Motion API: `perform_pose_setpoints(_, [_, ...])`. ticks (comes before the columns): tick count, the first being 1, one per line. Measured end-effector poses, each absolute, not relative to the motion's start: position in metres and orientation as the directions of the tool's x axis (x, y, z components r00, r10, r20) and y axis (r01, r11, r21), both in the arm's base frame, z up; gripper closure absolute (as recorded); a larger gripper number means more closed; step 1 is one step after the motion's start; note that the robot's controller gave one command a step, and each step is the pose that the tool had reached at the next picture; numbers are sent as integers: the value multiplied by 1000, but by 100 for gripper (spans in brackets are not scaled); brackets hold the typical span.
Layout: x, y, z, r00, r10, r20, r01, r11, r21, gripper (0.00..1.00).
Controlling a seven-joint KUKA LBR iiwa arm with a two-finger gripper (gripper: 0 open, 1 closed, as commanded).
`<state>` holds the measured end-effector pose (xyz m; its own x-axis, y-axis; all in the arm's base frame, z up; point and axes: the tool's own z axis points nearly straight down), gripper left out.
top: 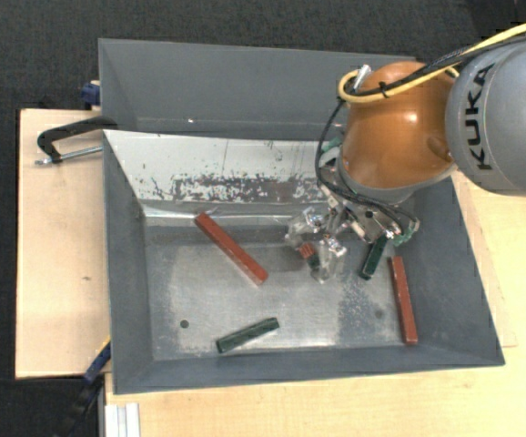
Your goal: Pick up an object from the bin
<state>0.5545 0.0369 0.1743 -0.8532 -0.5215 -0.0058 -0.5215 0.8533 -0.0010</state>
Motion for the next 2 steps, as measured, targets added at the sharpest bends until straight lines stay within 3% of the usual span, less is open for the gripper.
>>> perform_pose_setpoints(1, [555, 37, 174, -853, -521, -6, -521, 853, -1, 100])
perform_pose_setpoints(2, [584, -7, 268, -615, -789, -7, -789, 615, -5, 100])
